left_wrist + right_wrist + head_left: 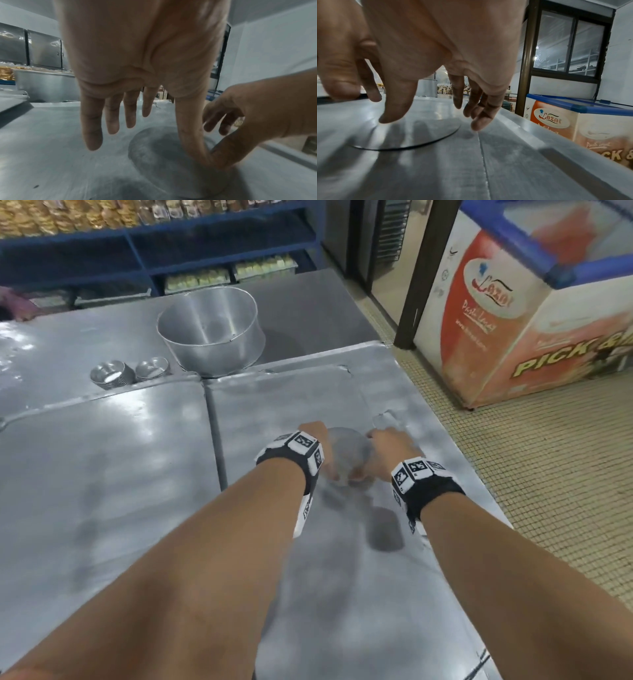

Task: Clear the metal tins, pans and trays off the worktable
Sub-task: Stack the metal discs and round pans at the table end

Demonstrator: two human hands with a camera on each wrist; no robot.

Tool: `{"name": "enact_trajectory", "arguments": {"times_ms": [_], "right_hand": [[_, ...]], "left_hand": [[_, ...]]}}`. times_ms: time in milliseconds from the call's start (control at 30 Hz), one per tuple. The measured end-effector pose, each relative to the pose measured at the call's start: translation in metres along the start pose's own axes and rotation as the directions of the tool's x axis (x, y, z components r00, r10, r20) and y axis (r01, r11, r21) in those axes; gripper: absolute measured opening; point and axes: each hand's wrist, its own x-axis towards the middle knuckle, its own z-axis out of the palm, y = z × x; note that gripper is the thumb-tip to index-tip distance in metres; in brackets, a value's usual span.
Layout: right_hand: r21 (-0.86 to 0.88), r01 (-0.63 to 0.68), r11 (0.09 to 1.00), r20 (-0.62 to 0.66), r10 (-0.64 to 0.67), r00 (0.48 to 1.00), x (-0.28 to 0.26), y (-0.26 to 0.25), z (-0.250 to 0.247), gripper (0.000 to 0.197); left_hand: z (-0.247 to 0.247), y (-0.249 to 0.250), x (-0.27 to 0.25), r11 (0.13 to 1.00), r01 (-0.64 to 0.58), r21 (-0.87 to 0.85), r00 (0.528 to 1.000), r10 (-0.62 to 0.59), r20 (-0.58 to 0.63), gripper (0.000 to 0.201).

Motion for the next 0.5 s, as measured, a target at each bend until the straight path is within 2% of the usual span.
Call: {"name": "enact_trajectory", "arguments": {"times_ms": [67, 133, 233, 400, 500], "right_hand": [[-0.009, 0.003, 1.000, 0.024, -0.003, 1.000, 0.012, 0.003, 0.005, 0.117], [0.006, 0.010, 1.000, 0.034, -0.010, 0.999, 0.020, 0.006, 0.009, 0.123], [0.027, 0.012, 1.000, 0.044, -0.013, 0.999, 0.027, 0.008, 0.011, 0.127], [0.097, -0.005, 0.995, 0.039, 0.002, 0.999, 0.034, 0.008, 0.014, 0.129], [0.153, 0.000, 0.988, 0.018, -0.003, 1.000, 0.029, 0.005, 0.014, 0.126]], "left_hand": [[0.003, 0.008, 0.000, 0.999, -0.013, 0.053, 1.000, 0.014, -0.018, 0.073], [0.007, 0.016, -0.006, 0.997, 0.004, 0.077, 0.995, 0.004, -0.102, 0.086], [0.006, 0.024, 0.000, 0.995, 0.087, -0.053, 0.989, -0.093, -0.118, 0.110], [-0.005, 0.018, 0.006, 0.974, 0.113, -0.196, 0.991, -0.126, -0.056, 0.121], [-0.004, 0.018, 0.002, 0.943, 0.050, -0.330, 0.991, -0.088, -0.102, 0.121]]}}
